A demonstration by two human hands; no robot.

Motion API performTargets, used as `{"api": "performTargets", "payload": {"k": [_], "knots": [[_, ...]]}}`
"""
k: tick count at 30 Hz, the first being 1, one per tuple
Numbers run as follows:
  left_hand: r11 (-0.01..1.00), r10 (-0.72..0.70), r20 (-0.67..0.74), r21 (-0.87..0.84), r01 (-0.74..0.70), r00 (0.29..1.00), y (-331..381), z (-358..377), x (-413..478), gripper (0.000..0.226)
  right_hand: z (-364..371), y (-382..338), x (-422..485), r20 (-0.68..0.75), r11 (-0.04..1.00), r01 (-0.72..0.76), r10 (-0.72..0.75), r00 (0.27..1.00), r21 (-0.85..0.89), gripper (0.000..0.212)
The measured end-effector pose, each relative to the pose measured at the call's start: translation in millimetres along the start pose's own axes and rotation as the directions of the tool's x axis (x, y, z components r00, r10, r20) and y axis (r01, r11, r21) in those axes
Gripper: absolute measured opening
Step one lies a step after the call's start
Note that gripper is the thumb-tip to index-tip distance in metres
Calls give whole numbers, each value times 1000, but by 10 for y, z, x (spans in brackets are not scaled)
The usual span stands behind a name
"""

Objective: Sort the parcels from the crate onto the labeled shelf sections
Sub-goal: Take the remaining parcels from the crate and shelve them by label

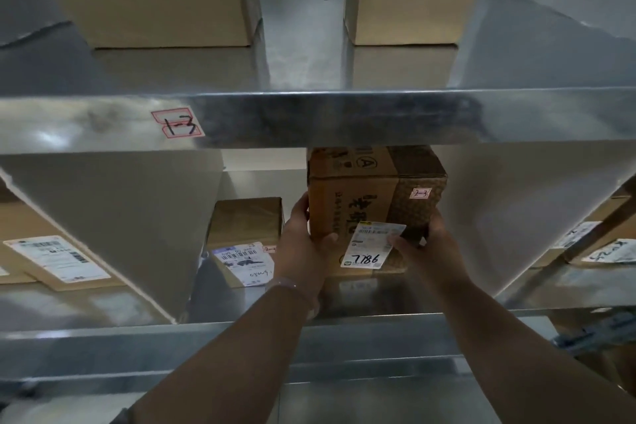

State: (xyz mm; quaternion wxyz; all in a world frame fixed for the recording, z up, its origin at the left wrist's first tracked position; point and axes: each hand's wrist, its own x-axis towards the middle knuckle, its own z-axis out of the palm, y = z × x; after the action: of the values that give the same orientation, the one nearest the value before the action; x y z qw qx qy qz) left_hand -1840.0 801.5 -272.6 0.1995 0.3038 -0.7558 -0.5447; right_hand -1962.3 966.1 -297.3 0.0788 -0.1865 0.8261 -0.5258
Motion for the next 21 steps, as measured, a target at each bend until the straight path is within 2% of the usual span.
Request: {"api": "performTargets", "payload": {"k": [4,8,12,14,18,21], "knots": [[1000,11,10,-23,-10,1000,12,-3,-14,64,19,36,-11,-12,1000,10,-10,1000,19,60],[994,-22,43,-102,26,999,66,-54,-168,91,37,30,-180,-34,998,15,-13,999,63,82],[991,9,96,-137,5,995,100,-218,-445,90,150,61,-588,-150,991,-113,122,981,69,95],[991,83,98,-111,-72,992,35,-337,-561,80,259,61,-836,-192,995,-101,103,976,23,94],[988,156,121,-43,-151,980,-204,-794,-790,57,705,-161,-1368,-165,993,-70,54,985,-96,85],[982,173,60,69,-177,983,-528,-1386,-976,65,1244,-469,-1733,-24,993,49,-51,998,-104,77]]}}
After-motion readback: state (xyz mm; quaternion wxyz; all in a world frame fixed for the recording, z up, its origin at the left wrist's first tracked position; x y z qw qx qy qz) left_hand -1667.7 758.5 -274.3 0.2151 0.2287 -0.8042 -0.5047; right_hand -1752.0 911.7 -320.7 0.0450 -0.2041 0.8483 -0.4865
